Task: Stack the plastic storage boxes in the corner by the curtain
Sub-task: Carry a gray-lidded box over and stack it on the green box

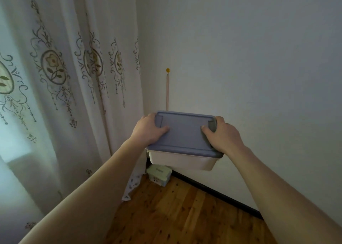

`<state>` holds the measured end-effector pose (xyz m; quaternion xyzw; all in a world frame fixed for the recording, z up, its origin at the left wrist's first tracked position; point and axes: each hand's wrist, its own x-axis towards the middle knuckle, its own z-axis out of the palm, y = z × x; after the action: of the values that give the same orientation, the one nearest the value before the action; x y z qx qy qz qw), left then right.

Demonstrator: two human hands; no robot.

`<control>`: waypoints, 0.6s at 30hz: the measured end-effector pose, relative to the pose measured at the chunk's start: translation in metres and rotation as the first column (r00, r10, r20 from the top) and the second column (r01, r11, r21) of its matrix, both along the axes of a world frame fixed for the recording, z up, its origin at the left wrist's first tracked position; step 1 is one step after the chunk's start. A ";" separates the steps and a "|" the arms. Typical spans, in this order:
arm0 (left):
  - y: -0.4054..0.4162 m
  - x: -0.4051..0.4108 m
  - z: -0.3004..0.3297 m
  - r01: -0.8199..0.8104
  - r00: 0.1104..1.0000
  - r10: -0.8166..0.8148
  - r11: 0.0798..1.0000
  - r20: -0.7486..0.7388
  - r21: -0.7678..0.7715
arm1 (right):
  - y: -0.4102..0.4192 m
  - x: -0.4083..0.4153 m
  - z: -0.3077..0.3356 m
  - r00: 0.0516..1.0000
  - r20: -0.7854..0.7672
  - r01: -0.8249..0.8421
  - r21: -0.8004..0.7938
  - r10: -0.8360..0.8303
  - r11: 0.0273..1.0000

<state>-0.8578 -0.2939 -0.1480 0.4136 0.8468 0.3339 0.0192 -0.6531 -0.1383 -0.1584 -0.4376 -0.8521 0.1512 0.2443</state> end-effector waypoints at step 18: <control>0.123 -0.106 -0.027 -0.110 0.993 0.111 0.994 0.045 -0.020 | 0.134 -0.119 -0.026 0.994 0.029 -0.100 -0.056 0.102 0.993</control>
<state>-0.9641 -0.1705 -0.1753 0.3583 0.8706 0.3364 0.0239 -0.7723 -0.0046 -0.1846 -0.4029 -0.8724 0.1794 0.2106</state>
